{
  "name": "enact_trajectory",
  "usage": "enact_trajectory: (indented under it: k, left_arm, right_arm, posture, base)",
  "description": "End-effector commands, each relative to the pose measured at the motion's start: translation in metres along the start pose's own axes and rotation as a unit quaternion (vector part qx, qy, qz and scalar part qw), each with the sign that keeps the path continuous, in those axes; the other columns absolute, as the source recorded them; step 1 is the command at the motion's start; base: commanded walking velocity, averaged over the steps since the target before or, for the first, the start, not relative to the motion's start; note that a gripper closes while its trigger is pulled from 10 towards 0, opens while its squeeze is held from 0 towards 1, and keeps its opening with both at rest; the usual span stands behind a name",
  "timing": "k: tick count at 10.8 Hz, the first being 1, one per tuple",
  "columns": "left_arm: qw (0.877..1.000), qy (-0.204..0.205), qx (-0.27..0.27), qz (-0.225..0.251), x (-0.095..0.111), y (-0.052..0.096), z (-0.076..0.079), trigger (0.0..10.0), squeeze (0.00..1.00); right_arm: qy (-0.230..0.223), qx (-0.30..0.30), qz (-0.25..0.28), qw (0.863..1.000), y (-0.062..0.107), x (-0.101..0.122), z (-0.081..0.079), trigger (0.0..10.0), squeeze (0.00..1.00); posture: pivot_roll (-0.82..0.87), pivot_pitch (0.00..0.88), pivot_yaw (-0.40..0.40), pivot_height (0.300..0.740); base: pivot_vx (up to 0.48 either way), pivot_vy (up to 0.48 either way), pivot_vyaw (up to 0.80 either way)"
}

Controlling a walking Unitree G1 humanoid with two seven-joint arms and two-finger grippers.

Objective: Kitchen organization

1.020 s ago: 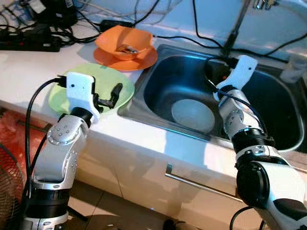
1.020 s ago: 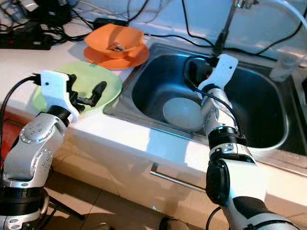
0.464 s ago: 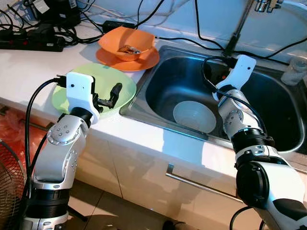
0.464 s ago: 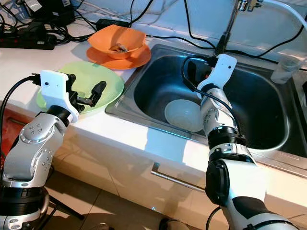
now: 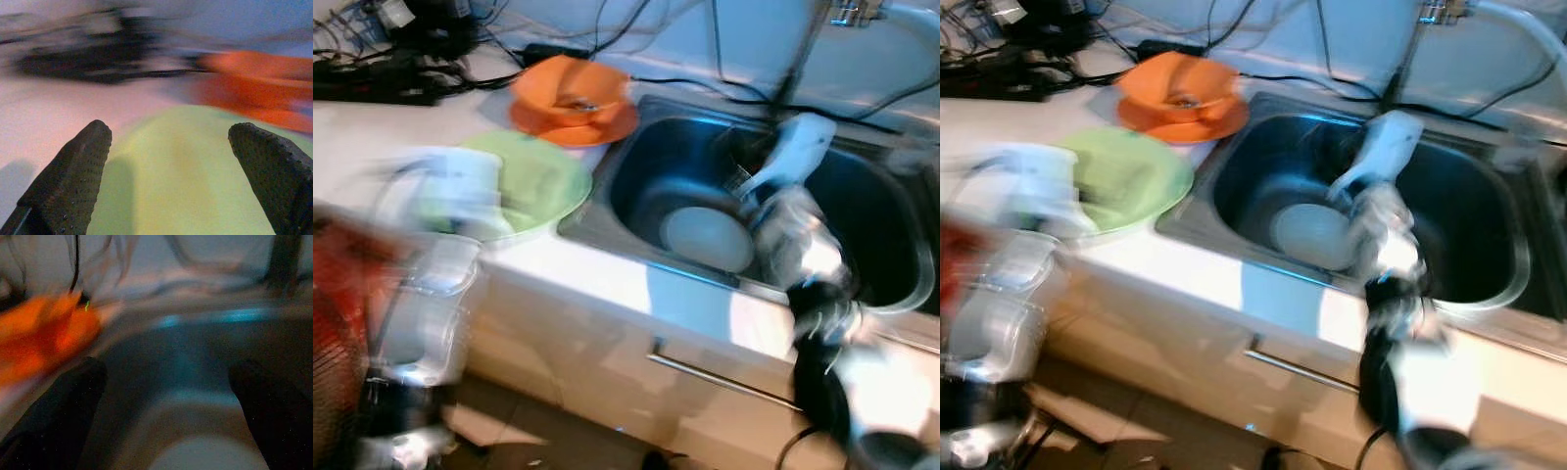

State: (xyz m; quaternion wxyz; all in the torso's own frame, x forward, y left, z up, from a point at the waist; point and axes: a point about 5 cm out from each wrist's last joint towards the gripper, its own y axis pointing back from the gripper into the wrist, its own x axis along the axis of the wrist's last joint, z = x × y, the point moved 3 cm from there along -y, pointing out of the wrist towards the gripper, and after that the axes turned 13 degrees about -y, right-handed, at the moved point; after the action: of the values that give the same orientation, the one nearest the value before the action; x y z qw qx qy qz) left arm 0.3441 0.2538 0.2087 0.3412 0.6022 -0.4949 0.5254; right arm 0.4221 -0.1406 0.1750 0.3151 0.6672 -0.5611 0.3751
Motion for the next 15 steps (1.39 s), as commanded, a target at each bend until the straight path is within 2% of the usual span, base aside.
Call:
enact_trajectory:
  k: [1,3,6,7,8,9,10,12,15]
  left_arm:
    - [0.999,0.011,0.043,-0.013,-0.006,0.0,-0.014,10.0,0.0]
    - [1.0,0.024,-0.002,0.018,0.006,-0.003,0.002,10.0,0.0]
    - [0.999,0.034,0.0,0.036,0.014,-0.008,0.004,10.0,0.0]
    - [0.998,0.028,0.05,0.023,0.009,-0.006,-0.008,10.0,0.0]
    - [0.997,0.025,0.07,0.017,0.006,-0.005,-0.014,10.0,0.0]
    - [0.993,0.021,0.112,-0.002,-0.003,-0.003,-0.031,10.0,0.0]
    - [0.991,0.029,0.129,-0.023,-0.012,-0.002,-0.038,10.0,0.0]
    - [0.99,0.06,0.113,-0.054,-0.024,-0.004,-0.034,10.0,0.0]
    - [0.986,0.149,0.036,-0.063,-0.021,-0.016,-0.006,10.0,0.0]
  right_arm:
    - [0.007,0.022,-0.001,1.0,0.0,0.004,-0.007,10.0,0.98]
    - [0.016,0.027,0.012,0.999,0.001,0.008,-0.008,10.0,0.88]
    - [0.02,0.03,0.012,0.999,0.006,0.009,-0.01,10.0,0.87]
    - [0.025,0.036,0.012,0.999,0.008,0.01,-0.011,10.0,0.7]
    - [0.02,0.044,0.013,0.999,0.008,0.01,-0.014,10.0,0.57]
    - [0.014,0.067,0.014,0.998,0.009,0.011,-0.021,10.0,0.0]
    - [0.015,0.073,0.011,0.997,0.011,0.01,-0.025,10.0,0.0]
    - [0.014,0.076,0.011,0.997,0.012,0.01,-0.027,10.0,0.0]
    - [0.018,0.081,0.013,0.997,0.015,0.012,-0.028,10.0,0.0]
  posture:
    - [0.07,0.041,-0.067,0.74]
    - [0.07,0.036,-0.062,0.74]
    - [0.06,0.033,-0.056,0.74]
    - [0.07,0.034,-0.057,0.74]
    - [0.07,0.036,-0.059,0.74]
    - [0.07,0.036,-0.059,0.74]
    - [0.07,0.037,-0.061,0.74]
    - [0.06,0.037,-0.058,0.74]
    - [0.05,0.039,-0.057,0.74]
  base:
    - [0.0,0.0,0.0]
    - [0.0,0.0,0.0]
    - [0.0,0.0,0.0]
    - [0.0,0.0,0.0]
    - [0.0,0.0,0.0]
    - [0.0,0.0,0.0]
    - [0.0,0.0,0.0]
    - [0.0,0.0,0.0]
    - [0.0,0.0,0.0]
